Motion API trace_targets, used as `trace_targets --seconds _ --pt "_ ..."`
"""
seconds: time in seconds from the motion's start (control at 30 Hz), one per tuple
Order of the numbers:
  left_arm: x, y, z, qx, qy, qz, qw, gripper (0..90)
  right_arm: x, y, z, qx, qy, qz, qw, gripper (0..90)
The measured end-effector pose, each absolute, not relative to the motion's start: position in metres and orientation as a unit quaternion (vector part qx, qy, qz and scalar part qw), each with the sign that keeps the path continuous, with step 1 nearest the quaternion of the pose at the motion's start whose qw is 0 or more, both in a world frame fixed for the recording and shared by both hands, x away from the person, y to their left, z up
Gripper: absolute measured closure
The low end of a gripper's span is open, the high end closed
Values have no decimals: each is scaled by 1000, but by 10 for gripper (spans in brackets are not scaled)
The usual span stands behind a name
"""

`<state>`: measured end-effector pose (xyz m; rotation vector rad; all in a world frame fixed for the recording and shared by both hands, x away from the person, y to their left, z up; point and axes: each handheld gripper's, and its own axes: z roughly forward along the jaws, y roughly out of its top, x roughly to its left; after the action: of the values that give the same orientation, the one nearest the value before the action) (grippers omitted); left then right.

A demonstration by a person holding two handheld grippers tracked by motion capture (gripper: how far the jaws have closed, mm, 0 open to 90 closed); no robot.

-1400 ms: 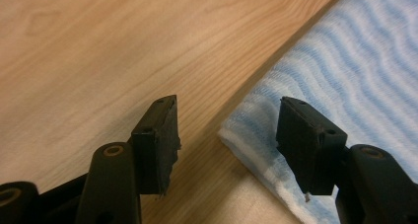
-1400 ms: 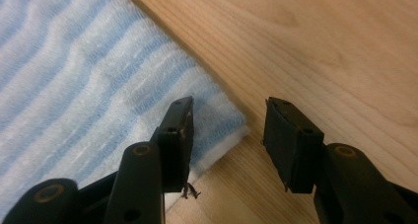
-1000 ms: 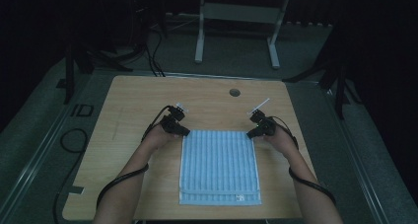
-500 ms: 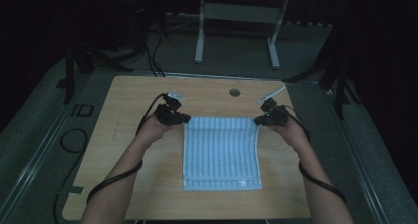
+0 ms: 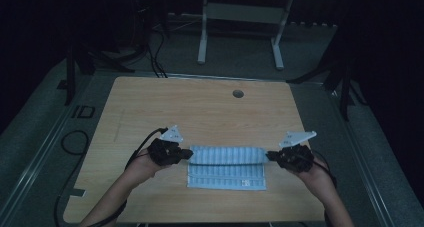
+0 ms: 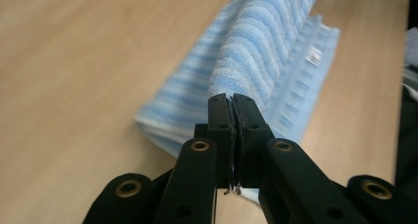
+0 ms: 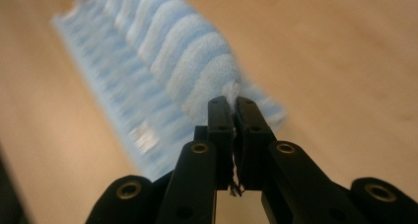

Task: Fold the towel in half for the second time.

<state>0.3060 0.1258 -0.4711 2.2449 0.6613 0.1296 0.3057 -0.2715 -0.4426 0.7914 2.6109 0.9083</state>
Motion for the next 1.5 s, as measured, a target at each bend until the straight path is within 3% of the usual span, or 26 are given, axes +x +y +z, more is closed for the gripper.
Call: trace_targets --seconds 0.2,0.27,0.37,0.6,1.03,1.5 --pt "282 125 -486 893 237 24 381 855 270 -279 -463 276 902 312 111 852" --pt "279 125 -488 901 231 22 368 732 262 -280 -468 275 906 310 89 737" --pt "284 128 -487 902 239 20 359 588 254 -285 -467 279 905 308 88 693" --pt "298 107 -491 900 245 15 359 473 273 -276 -467 290 900 305 114 595" --pt "319 82 -533 914 251 -4 318 457 329 -240 -523 279 926 240 83 529" --pt "361 112 -536 900 296 28 318 464 388 -216 -528 276 922 263 72 521"
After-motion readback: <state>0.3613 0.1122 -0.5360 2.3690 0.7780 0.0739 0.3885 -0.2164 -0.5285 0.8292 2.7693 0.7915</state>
